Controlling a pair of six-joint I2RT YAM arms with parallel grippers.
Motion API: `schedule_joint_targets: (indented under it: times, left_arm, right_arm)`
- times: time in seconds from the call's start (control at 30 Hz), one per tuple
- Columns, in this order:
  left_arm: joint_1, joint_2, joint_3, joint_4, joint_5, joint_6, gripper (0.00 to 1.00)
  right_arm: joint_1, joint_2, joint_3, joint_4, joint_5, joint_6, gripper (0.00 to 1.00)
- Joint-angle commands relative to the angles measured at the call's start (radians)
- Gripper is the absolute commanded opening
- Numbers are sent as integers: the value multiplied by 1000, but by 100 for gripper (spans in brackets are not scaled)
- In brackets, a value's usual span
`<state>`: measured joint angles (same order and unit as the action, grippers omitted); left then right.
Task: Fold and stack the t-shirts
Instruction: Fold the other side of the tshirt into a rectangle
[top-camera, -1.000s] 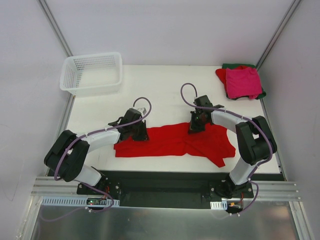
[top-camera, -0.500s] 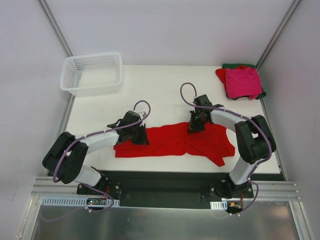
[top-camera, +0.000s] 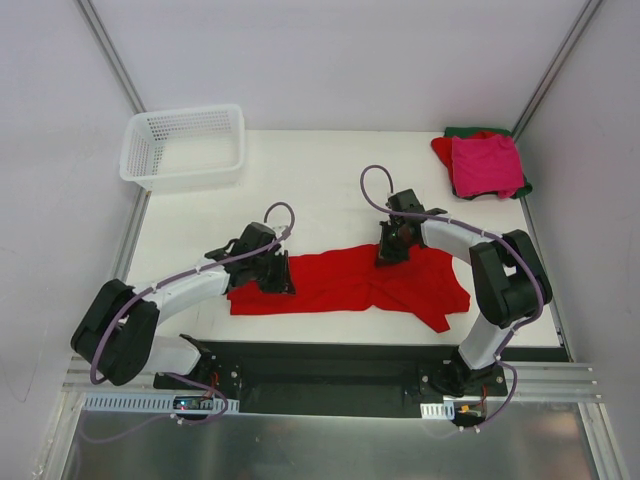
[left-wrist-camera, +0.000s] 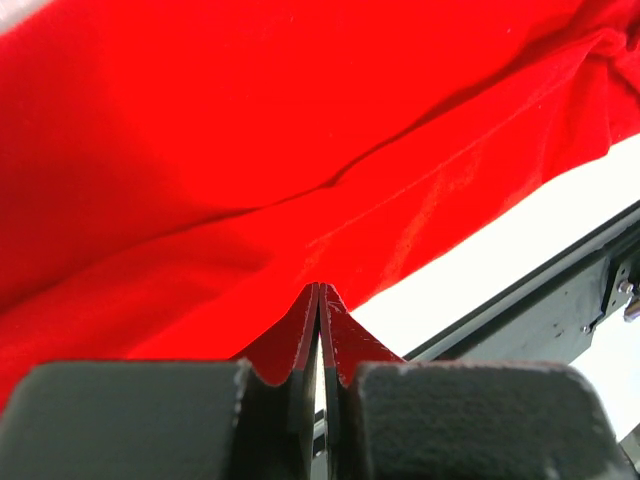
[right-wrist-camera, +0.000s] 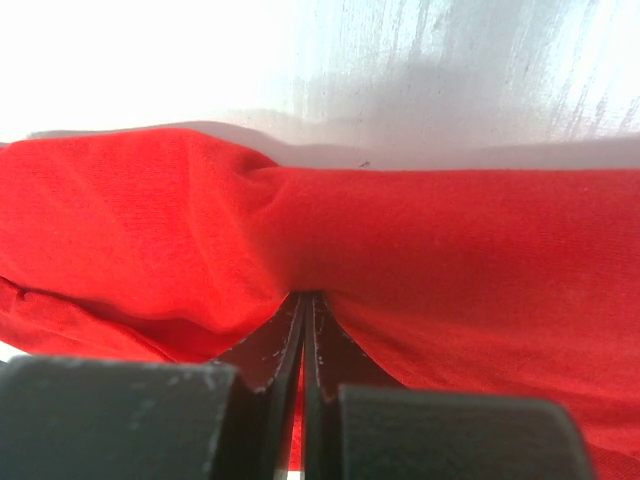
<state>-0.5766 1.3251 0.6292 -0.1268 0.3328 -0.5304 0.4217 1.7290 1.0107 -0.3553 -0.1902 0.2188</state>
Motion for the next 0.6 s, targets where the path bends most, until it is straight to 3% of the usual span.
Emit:
schedule_joint_targets:
  times: [0.0, 0.2, 0.57]
  left_arm:
    - [-6, -53, -17, -43, 6, 17, 0]
    - [-6, -104, 1, -39, -101, 35, 0]
    - [-6, 57, 23, 59, -92, 43, 0]
  right_arm:
    - [9, 23, 14, 3, 12, -6, 1]
    - [9, 23, 12, 3, 9, -4, 1]
    - [12, 18, 12, -1, 12, -4, 1]
